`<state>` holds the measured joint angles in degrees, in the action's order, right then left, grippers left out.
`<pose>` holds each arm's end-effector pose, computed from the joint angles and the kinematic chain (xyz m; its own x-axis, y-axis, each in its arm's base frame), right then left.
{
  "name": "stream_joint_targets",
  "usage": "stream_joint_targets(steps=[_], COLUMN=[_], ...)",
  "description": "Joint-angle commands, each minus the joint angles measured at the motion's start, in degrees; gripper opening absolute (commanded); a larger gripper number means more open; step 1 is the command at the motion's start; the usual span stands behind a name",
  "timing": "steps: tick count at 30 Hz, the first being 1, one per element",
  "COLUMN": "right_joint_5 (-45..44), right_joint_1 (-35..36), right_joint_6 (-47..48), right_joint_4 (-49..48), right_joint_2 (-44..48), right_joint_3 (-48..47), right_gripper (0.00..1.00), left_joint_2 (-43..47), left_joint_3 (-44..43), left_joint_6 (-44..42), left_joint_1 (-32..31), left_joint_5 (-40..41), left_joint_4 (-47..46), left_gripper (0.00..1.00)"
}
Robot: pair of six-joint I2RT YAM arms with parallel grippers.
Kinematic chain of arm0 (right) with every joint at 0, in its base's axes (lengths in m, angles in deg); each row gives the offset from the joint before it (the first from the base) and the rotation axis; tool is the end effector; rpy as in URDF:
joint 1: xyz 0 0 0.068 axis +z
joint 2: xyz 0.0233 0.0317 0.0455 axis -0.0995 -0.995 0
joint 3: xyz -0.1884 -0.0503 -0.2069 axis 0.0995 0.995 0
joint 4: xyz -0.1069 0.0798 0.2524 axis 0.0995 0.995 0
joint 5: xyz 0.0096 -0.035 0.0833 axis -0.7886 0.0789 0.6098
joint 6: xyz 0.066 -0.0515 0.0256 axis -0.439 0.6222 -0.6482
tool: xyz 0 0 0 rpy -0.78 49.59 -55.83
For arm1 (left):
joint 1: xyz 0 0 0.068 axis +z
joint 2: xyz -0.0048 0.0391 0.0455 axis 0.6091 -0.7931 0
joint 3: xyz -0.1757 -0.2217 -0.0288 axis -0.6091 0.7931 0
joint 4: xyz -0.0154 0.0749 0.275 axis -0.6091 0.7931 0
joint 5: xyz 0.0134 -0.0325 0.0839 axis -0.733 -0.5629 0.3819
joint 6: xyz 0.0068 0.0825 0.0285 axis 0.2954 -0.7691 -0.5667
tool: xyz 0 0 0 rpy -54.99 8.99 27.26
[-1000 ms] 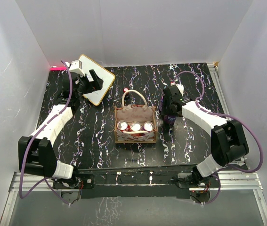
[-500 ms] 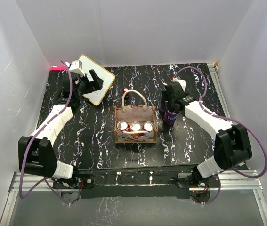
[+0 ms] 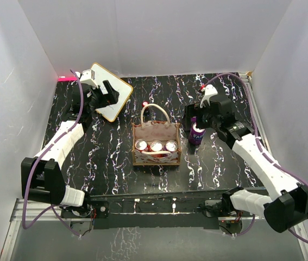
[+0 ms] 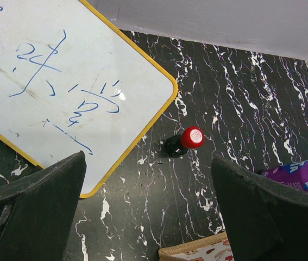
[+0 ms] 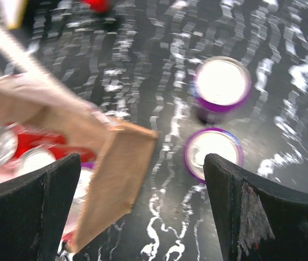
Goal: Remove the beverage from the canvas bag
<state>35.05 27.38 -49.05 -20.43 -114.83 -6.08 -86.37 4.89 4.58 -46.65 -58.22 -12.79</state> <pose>0.2857 0.1133 0.3042 -0.6077 -0.0253 -0.7937 -0.2512 0.9543 0.1618 0.3902 -0.0710 0.3174 -0.2685 -0.3221 -0.9078 0.1742 0.9107 -0.3746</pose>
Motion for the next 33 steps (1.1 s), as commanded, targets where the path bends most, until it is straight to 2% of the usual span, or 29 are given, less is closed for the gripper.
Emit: stream_joint_targets(steps=[1, 5, 12, 33], right_joint_5=[25.0, 25.4, 14.9, 3.4], right_joint_1=[1.2, 6.0, 16.9, 26.0], right_joint_6=[9.1, 13.5, 18.2, 21.6], right_joint_4=[-4.0, 1.5, 7.1, 12.2], right_joint_2=[2.2, -1.5, -6.1, -17.8], right_joint_3=[-4.3, -8.9, -12.0, -17.8], right_gripper=[0.99, 0.99, 0.99, 0.99], left_joint_2=[1.5, 1.7, 1.6, 1.3], left_joint_3=[-1.7, -1.6, -1.5, -1.7], left_joint_6=[0.1, 0.1, 0.1, 0.0], left_joint_1=[0.2, 0.2, 0.3, 0.2], left_joint_5=[-0.7, -0.6, -0.7, -0.4], left_joint_4=[-0.2, -0.1, -0.2, 0.0], left_gripper=[0.97, 0.97, 0.97, 0.97])
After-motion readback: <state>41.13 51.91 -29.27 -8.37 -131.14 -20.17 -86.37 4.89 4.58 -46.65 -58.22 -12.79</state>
